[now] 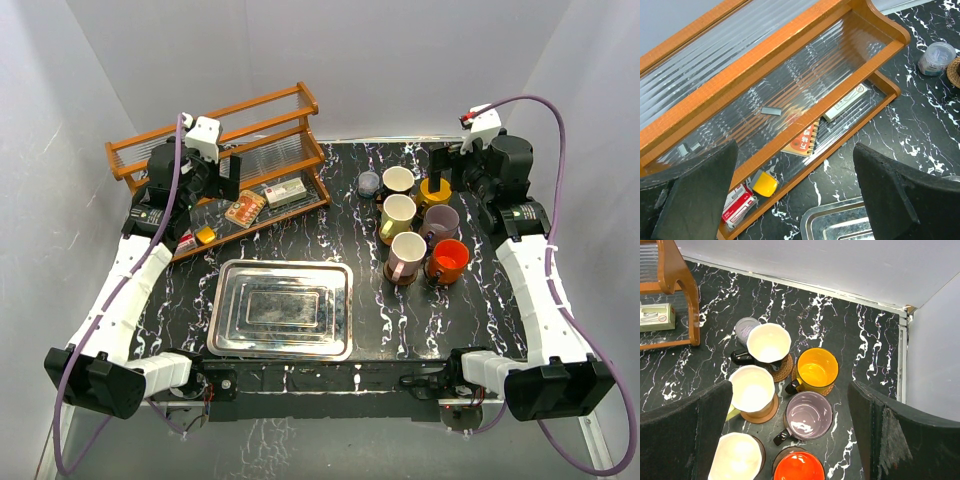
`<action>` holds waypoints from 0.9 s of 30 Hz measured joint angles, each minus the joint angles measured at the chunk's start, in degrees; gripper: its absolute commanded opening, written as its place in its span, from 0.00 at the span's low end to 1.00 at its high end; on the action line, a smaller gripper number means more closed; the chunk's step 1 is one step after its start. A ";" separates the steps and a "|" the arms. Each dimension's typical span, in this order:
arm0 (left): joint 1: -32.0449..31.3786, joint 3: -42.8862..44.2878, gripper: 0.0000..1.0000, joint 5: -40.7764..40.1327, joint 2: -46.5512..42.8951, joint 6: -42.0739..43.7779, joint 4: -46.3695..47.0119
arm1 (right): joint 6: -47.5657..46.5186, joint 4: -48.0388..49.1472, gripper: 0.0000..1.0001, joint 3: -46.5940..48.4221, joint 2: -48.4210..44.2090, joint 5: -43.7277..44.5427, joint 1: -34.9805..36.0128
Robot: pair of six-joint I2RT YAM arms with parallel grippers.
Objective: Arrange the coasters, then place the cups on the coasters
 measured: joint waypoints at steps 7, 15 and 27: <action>0.46 0.00 0.99 0.72 0.00 0.02 -1.29 | -0.15 -0.44 0.98 -0.66 -0.90 0.04 0.00; 0.70 0.00 0.99 1.88 0.00 0.22 -2.01 | -0.31 -0.92 0.98 -0.76 -1.22 -0.04 -0.15; 0.74 0.00 0.99 2.75 -0.02 0.37 -2.34 | -0.33 -1.07 0.98 -0.76 -1.22 -1.05 -0.70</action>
